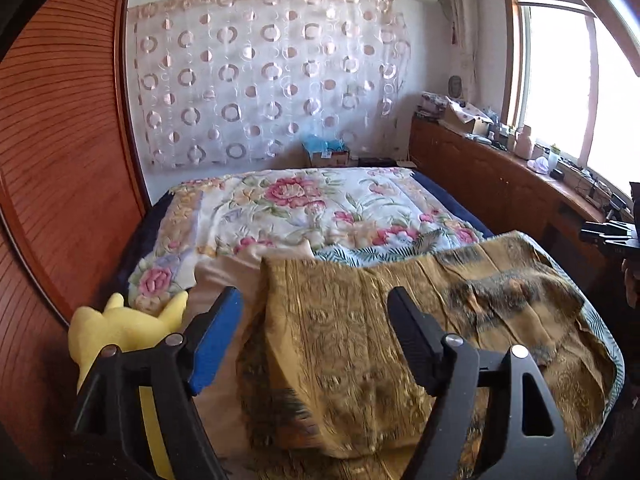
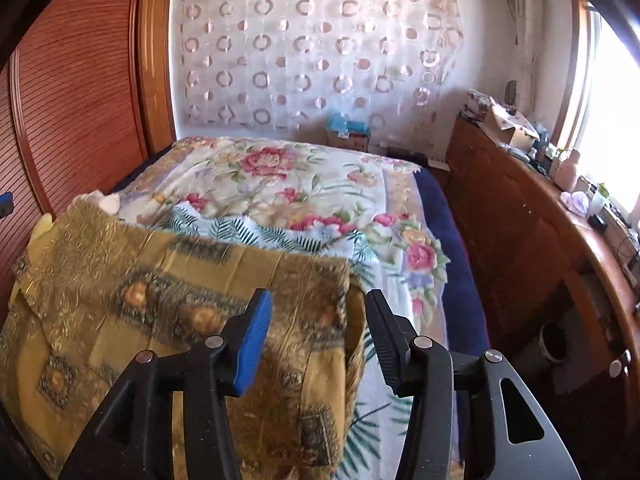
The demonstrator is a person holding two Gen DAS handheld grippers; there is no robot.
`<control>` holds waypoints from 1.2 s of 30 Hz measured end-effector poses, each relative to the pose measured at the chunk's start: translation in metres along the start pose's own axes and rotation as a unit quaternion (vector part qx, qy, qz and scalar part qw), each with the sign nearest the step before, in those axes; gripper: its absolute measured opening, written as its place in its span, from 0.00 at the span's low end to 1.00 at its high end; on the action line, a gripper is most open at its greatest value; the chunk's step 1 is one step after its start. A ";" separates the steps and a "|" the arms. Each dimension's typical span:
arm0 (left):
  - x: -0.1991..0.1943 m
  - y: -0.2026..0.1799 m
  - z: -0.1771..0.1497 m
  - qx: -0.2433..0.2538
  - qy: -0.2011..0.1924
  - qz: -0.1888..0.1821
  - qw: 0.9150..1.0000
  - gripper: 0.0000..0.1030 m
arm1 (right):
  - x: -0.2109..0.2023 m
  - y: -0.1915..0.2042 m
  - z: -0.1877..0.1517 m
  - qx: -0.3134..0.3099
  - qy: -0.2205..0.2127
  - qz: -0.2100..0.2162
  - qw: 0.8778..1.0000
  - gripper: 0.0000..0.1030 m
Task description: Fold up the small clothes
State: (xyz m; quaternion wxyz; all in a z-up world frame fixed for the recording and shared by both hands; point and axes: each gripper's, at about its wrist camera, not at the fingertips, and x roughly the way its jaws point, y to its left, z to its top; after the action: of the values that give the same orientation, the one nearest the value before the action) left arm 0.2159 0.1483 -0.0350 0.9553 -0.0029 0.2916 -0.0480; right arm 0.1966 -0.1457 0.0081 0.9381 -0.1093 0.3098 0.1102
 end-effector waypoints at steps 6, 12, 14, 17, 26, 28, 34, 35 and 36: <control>-0.003 -0.012 -0.048 -0.003 0.034 -0.007 0.999 0.74 | -0.024 -0.048 -0.042 0.009 0.018 0.027 0.999 0.49; 0.023 -0.030 -0.088 0.003 0.085 -0.015 0.996 0.74 | -0.019 -0.060 -0.072 0.042 0.046 0.062 0.996 0.49; 0.029 -0.034 -0.097 0.007 0.103 -0.016 0.995 0.74 | -0.021 -0.060 -0.078 0.051 0.053 0.077 0.994 0.49; 0.037 -0.038 -0.107 0.010 0.121 -0.016 0.992 0.74 | -0.021 -0.061 -0.079 0.049 0.056 0.072 0.995 0.49; 0.044 -0.045 -0.117 0.022 0.148 -0.007 0.989 0.74 | -0.034 -0.068 -0.095 0.040 0.066 0.055 0.995 0.49; 0.044 -0.045 -0.116 0.021 0.148 -0.006 0.989 0.74 | -0.039 -0.073 -0.094 0.048 0.062 0.055 0.995 0.49; 0.045 -0.045 -0.115 0.019 0.150 -0.005 0.988 0.77 | -0.052 -0.097 -0.109 0.078 0.061 0.045 0.994 0.49; 0.045 -0.045 -0.115 0.018 0.150 -0.005 0.988 0.77 | -0.053 -0.101 -0.114 0.084 0.061 0.046 0.994 0.49; 0.045 -0.045 -0.115 0.018 0.150 -0.006 0.988 0.77 | -0.056 -0.104 -0.115 0.087 0.060 0.045 0.993 0.49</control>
State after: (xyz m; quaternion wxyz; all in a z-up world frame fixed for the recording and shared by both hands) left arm 0.1855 0.1020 -0.1539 0.9002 0.0197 0.4310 -0.0585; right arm 0.1176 -0.2841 -0.0340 0.9180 -0.0193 0.3781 0.1177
